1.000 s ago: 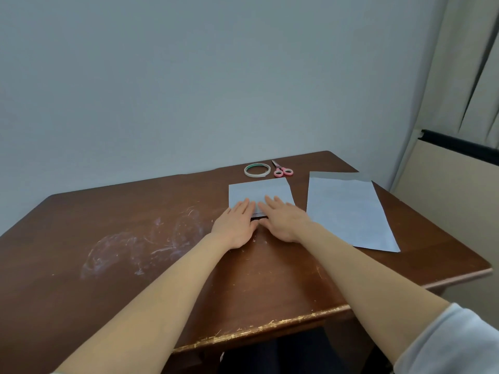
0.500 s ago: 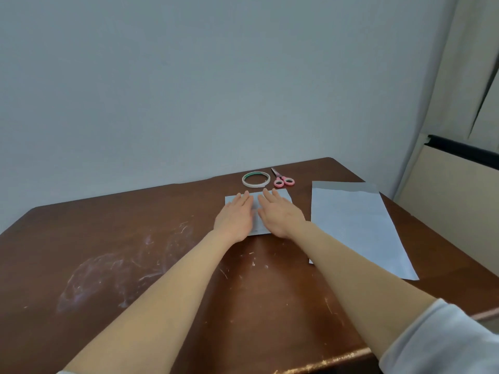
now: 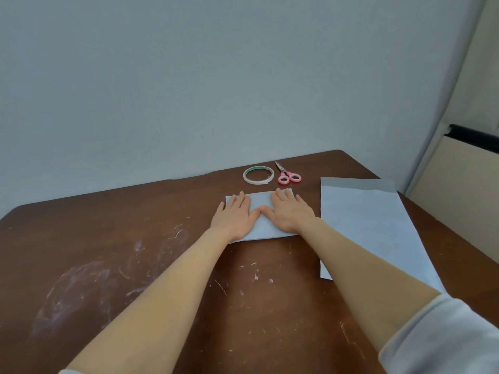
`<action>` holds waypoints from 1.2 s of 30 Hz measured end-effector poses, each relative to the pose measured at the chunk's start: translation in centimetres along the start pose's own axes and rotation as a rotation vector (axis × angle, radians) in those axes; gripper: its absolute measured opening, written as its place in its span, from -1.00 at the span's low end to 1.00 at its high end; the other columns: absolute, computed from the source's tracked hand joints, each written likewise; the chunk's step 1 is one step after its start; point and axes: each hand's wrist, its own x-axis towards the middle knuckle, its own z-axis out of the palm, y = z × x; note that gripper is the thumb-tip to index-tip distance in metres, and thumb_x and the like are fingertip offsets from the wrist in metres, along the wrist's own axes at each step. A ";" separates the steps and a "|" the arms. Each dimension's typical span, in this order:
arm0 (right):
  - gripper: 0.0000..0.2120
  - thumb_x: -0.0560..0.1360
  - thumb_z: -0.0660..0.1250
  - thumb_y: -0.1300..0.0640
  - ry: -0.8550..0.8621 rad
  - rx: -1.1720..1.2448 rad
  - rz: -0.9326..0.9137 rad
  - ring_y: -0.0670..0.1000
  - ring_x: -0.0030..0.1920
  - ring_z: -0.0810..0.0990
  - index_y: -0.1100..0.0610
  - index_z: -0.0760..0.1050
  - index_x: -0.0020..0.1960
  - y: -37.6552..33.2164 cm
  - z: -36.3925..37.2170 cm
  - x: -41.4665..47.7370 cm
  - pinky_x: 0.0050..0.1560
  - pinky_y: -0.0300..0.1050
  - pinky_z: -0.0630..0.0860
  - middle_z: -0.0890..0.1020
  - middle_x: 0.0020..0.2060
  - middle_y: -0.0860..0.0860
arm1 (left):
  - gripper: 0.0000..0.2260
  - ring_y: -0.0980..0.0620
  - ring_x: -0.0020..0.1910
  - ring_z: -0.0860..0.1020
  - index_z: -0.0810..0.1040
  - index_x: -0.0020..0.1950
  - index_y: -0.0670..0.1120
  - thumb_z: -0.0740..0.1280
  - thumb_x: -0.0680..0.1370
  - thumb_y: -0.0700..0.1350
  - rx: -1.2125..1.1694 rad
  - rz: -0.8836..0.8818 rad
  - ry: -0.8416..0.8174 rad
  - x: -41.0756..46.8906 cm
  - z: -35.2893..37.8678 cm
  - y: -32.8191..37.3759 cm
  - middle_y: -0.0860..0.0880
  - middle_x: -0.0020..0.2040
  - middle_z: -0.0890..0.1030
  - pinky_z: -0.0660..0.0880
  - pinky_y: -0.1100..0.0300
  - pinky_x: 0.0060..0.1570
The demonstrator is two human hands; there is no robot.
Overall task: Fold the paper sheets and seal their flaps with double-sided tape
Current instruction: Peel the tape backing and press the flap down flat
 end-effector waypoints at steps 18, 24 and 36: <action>-0.46 0.65 -0.06 0.04 0.119 -0.109 -0.163 0.07 0.57 -0.16 0.11 -0.09 0.59 -4.3 1.3 -8.9 0.53 0.06 -0.14 -0.08 0.58 0.03 | -0.50 0.03 0.56 -0.10 -0.10 0.57 -0.12 -0.04 0.67 -0.04 0.059 0.066 0.109 -10.8 0.4 -1.7 -0.04 0.59 -0.11 -0.07 0.11 0.51; -0.46 0.65 -0.03 0.08 0.082 -0.105 -0.242 0.09 0.57 -0.14 0.09 -0.09 0.58 -7.3 2.3 -9.7 0.54 0.08 -0.10 -0.05 0.58 0.04 | -0.51 0.04 0.56 -0.11 -0.13 0.58 -0.07 -0.07 0.67 -0.01 0.051 0.097 0.023 -12.0 1.1 -1.8 -0.02 0.59 -0.10 -0.08 0.08 0.52; -0.32 0.62 -0.12 -0.24 0.011 -0.147 -0.099 0.01 0.57 -0.12 0.15 -0.10 0.58 -4.9 2.5 -10.3 0.54 0.08 -0.11 -0.08 0.57 0.07 | -0.53 0.07 0.56 -0.02 0.00 0.57 -0.04 -0.03 0.66 -0.01 0.085 0.047 -0.043 -12.1 -0.6 -0.9 0.01 0.59 -0.05 0.03 0.07 0.49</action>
